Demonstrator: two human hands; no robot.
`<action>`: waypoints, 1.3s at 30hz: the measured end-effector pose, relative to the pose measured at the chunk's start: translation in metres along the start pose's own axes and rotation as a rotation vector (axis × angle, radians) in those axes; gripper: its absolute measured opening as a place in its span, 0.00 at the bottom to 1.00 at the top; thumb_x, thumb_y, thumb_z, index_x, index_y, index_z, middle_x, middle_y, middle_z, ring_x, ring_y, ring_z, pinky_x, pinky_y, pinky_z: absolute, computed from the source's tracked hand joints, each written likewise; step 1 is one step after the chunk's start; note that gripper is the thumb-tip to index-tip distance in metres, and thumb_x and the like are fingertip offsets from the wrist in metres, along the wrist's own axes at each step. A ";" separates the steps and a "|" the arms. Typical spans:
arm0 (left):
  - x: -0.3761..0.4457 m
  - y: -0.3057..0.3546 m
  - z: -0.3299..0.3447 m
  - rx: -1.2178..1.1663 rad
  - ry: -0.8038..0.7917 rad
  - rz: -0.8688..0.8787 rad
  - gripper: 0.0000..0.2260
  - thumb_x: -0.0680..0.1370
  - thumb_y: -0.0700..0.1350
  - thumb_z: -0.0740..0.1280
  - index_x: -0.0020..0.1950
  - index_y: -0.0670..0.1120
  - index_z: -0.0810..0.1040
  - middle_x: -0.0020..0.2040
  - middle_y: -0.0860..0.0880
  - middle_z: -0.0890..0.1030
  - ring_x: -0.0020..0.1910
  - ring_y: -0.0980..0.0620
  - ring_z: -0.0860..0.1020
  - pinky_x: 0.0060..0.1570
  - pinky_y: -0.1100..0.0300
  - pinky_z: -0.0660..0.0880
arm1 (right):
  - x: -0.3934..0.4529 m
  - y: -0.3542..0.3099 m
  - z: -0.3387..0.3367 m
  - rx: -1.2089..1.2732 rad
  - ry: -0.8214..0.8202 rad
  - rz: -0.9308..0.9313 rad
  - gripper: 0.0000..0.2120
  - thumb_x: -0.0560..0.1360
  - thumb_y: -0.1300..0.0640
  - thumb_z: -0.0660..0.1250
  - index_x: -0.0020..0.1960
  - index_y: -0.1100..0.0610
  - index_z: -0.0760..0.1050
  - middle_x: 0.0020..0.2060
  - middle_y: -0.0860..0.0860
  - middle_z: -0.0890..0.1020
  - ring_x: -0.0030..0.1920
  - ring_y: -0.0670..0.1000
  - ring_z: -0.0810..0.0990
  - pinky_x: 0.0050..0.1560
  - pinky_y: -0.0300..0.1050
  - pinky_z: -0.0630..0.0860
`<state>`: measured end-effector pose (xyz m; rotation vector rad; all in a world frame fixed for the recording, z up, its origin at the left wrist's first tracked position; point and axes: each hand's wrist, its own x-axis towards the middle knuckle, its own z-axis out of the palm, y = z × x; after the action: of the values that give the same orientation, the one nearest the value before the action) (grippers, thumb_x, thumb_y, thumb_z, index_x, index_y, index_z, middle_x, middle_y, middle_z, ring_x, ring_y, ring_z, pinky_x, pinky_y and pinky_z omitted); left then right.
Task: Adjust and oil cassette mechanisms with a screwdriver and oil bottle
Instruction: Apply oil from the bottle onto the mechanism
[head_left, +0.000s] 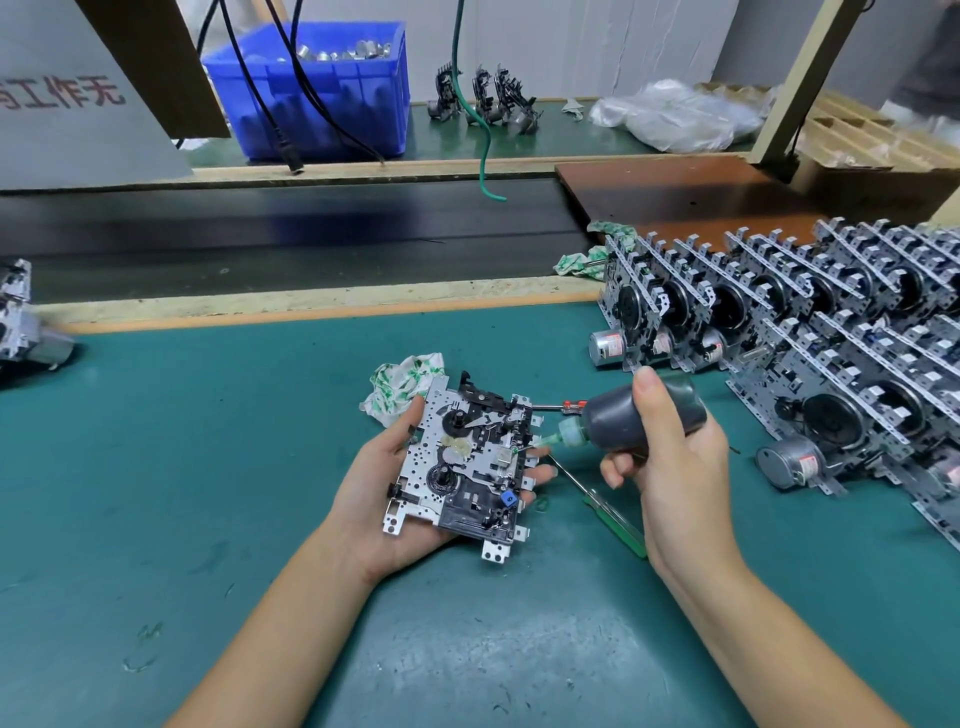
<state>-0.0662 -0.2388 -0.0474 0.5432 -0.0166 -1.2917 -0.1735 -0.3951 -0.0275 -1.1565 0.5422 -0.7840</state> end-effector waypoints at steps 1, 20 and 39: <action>0.000 0.000 0.000 0.004 -0.001 0.000 0.29 0.77 0.58 0.57 0.61 0.34 0.77 0.64 0.29 0.72 0.60 0.28 0.73 0.58 0.34 0.72 | 0.000 0.000 0.000 -0.003 0.003 -0.002 0.22 0.65 0.42 0.67 0.43 0.61 0.68 0.28 0.51 0.73 0.21 0.46 0.66 0.20 0.38 0.65; 0.002 -0.002 -0.010 0.193 -0.182 -0.001 0.43 0.73 0.72 0.55 0.71 0.37 0.68 0.70 0.31 0.66 0.69 0.31 0.65 0.70 0.38 0.59 | 0.026 0.001 -0.027 -0.421 -0.156 -0.068 0.19 0.73 0.66 0.70 0.57 0.50 0.68 0.48 0.43 0.79 0.40 0.34 0.80 0.40 0.26 0.73; -0.010 0.007 -0.007 0.279 -0.313 -0.217 0.42 0.67 0.69 0.69 0.70 0.40 0.71 0.66 0.34 0.72 0.61 0.35 0.75 0.64 0.40 0.68 | -0.012 -0.006 -0.018 -1.250 -0.550 -0.871 0.26 0.64 0.66 0.64 0.62 0.58 0.75 0.49 0.50 0.80 0.46 0.47 0.72 0.43 0.38 0.69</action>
<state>-0.0611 -0.2257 -0.0475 0.5860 -0.4132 -1.5891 -0.1959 -0.3980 -0.0276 -2.7706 -0.0454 -0.7656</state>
